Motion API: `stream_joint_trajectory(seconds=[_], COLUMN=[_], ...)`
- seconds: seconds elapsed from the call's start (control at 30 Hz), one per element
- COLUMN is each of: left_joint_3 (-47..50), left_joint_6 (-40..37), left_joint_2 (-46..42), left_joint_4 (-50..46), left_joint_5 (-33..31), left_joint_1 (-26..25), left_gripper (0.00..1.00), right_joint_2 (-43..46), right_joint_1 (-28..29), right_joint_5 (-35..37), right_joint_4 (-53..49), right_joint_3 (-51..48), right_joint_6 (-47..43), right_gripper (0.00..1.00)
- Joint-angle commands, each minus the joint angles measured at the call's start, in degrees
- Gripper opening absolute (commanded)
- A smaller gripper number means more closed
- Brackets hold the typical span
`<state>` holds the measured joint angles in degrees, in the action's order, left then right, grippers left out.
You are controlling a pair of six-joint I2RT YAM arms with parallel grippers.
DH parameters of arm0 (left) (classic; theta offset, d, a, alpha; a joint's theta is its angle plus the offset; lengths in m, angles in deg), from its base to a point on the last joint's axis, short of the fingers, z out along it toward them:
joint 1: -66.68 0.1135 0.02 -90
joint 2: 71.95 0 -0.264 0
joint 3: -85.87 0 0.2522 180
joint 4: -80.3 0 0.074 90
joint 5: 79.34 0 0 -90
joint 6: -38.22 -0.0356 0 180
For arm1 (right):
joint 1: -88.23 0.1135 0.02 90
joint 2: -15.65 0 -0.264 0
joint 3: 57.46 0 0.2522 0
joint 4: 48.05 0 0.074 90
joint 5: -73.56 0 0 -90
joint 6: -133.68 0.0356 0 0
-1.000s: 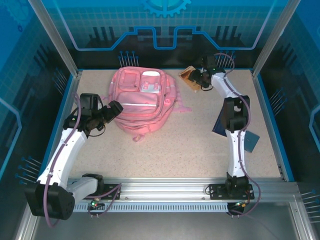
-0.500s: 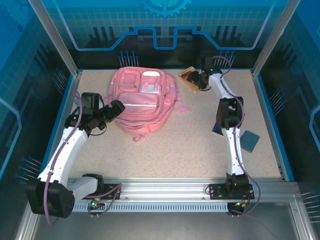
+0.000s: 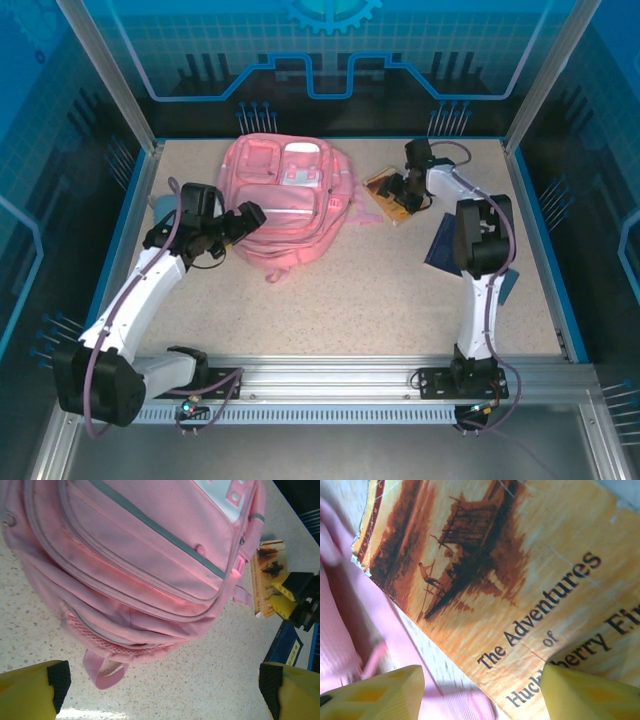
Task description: Pack the student bag
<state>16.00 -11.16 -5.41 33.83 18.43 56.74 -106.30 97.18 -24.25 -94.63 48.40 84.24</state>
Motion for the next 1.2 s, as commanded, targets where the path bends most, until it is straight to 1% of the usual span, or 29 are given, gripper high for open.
stream_joint_trajectory(seconds=[0.0,0.13,0.2,0.27,0.37,0.47,0.6,0.73,0.8,0.9,0.97,1.03,1.17], left_joint_3=[-0.8,0.2,0.5,1.3,2.8,4.3,5.6,4.3,3.8,3.6,3.3,2.7,1.5], left_joint_6=[1.5,2.5,3.0,3.5,4.2,5.0,6.7,6.7,6.7,6.8,7.0,6.9,6.7], left_joint_2=[0.3,0.5,0.1,-0.6,-1.2,-1.1,-0.2,2.0,3.2,5.0,6.2,7.4,9.4], left_joint_4=[1.7,2.5,2.8,3.9,5.8,6.8,9.2,9.2,9.3,10.4,10.9,11.2,11.9], left_joint_5=[0.1,-0.5,-1.6,-2.8,-3.5,-3.8,-3.6,-4.2,-4.7,-5.6,-5.7,-5.9,-6.8], left_joint_1=[-2.1,-4.4,-5.8,-7.5,-9.6,-11.4,-13.9,-17.2,-19.0,-21.9,-23.3,-25.0,-28.5], left_gripper=[0.99,0.99,0.99,0.99,0.99,0.99,0.99,0.99,0.99,0.99,0.99,0.99,0.99], right_joint_2=[5.2,13.7,18.2,21.5,25.6,29.5,34.9,36.7,36.1,35.1,33.7,32.3,29.6], right_joint_1=[3.5,8.7,12.7,16.7,22.5,24.9,24.4,21.4,18.6,14.5,12.6,11.6,10.1], right_joint_5=[0.4,3.1,4.1,5.1,6.5,7.7,13.0,17.0,16.3,12.1,11.6,11.9,10.0], right_joint_4=[-3.0,0.0,2.0,2.8,2.2,-0.6,-7.4,-11.0,-11.5,-10.8,-12.0,-12.9,-13.0], right_joint_3=[-12.8,-26.8,-33.8,-38.3,-41.4,-41.4,-35.7,-30.5,-29.3,-28.9,-28.4,-27.9,-27.5], right_joint_6=[2.3,7.4,11.5,14.8,18.2,17.6,11.2,2.3,-1.7,-7.7,-11.1,-13.5,-16.1], right_gripper=[0.66,0.66,0.67,0.67,0.67,0.66,0.68,0.76,0.78,0.83,0.84,0.82,0.78])
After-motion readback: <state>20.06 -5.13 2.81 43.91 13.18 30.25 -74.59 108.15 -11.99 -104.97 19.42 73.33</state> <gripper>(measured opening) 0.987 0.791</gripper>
